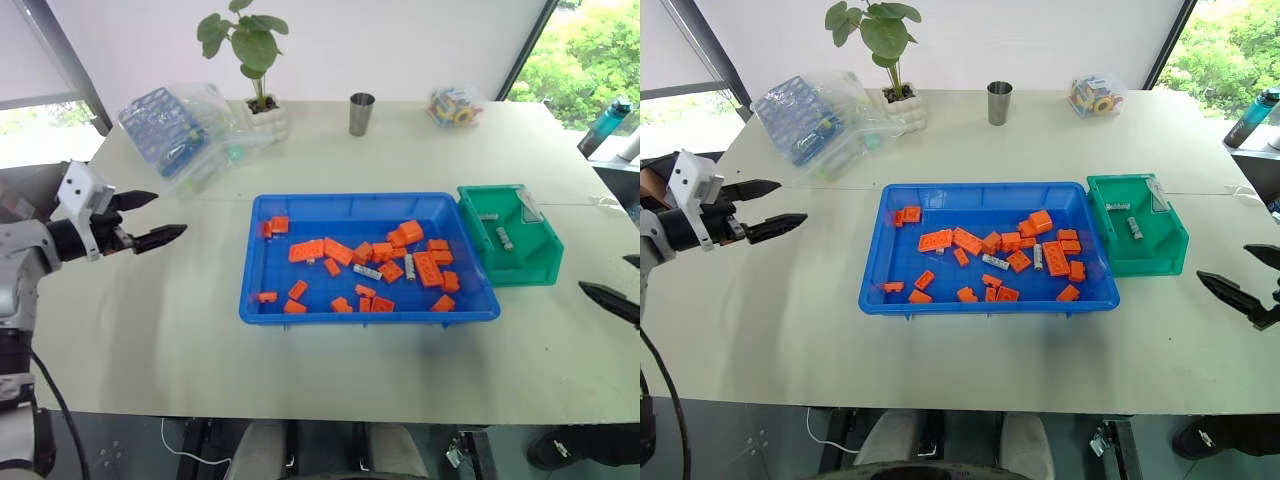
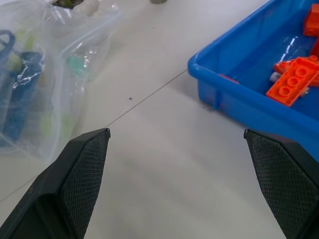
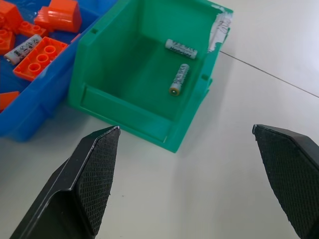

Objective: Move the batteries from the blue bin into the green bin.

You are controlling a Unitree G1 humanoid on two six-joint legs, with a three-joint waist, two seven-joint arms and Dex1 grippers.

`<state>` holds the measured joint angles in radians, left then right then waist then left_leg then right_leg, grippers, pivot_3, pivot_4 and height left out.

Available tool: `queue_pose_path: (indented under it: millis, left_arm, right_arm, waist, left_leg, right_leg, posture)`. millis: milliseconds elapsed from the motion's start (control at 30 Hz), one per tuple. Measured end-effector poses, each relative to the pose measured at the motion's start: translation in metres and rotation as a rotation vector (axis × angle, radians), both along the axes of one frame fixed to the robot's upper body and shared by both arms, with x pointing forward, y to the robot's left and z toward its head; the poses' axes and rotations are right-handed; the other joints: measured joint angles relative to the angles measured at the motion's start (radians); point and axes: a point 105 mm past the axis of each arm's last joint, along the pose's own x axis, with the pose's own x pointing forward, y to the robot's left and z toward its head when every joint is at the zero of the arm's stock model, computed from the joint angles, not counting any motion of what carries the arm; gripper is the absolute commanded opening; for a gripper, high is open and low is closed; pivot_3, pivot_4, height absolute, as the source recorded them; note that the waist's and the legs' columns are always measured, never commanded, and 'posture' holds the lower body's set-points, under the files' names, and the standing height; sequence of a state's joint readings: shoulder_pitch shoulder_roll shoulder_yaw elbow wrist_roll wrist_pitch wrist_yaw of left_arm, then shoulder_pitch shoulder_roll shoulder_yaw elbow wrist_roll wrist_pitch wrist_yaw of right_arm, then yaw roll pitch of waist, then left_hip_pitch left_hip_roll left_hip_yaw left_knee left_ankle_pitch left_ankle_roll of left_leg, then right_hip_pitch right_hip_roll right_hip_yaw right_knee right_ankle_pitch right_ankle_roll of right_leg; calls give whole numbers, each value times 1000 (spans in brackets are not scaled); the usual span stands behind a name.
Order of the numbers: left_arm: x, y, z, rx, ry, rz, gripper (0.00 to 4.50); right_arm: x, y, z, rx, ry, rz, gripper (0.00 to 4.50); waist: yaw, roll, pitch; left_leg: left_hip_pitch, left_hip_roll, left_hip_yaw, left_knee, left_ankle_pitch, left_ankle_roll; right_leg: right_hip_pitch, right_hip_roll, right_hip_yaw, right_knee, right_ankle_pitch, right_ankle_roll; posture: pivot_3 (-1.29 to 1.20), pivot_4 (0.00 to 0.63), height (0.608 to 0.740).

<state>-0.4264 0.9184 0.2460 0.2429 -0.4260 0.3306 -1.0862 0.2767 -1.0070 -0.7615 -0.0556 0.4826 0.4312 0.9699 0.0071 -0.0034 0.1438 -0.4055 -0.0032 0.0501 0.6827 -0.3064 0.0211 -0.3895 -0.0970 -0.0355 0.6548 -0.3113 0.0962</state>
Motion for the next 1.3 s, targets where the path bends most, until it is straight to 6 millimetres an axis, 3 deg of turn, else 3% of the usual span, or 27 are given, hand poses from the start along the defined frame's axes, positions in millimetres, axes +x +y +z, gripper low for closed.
queue_pose_path:
  millis: [667,833,1000,1100,1300]
  left_arm:
    - [-5,-8,9,-43,-17,6,4500]
    - [-13,-23,11,-46,-9,-60,4500]
    - [-21,-41,10,-42,31,-165,4500]
    - [-28,-61,13,-15,54,-284,4500]
    - [-37,-81,22,18,76,-439,4500]
  right_arm:
    - [8,4,1,5,-14,1,4401]
    - [24,21,10,-19,-9,102,4401]
    - [56,68,41,-40,-46,332,4401]
    - [81,128,58,-60,-82,570,4401]
    - [115,231,38,-134,25,887,4401]
  waist:
    - [2,0,0]
    - [-1,1,0]
    - [-20,1,1]
    - [-27,1,2]
    - [-22,-2,4]
  left_leg:
    - [0,0,0,0,1,-3]
    - [0,0,1,1,2,-3]
    - [0,0,0,1,2,-4]
    - [-1,1,1,1,4,-6]
    - [-4,-1,1,2,4,-7]
  right_leg:
    - [0,0,0,0,0,0]
    - [0,0,0,0,0,0]
    - [0,1,0,1,0,0]
    - [-3,2,0,2,0,0]
    - [-9,1,0,10,0,0]
  posture:
    - [0,150,716]
    - [0,150,716]
    - [0,150,716]
    - [0,150,716]
    - [0,150,716]
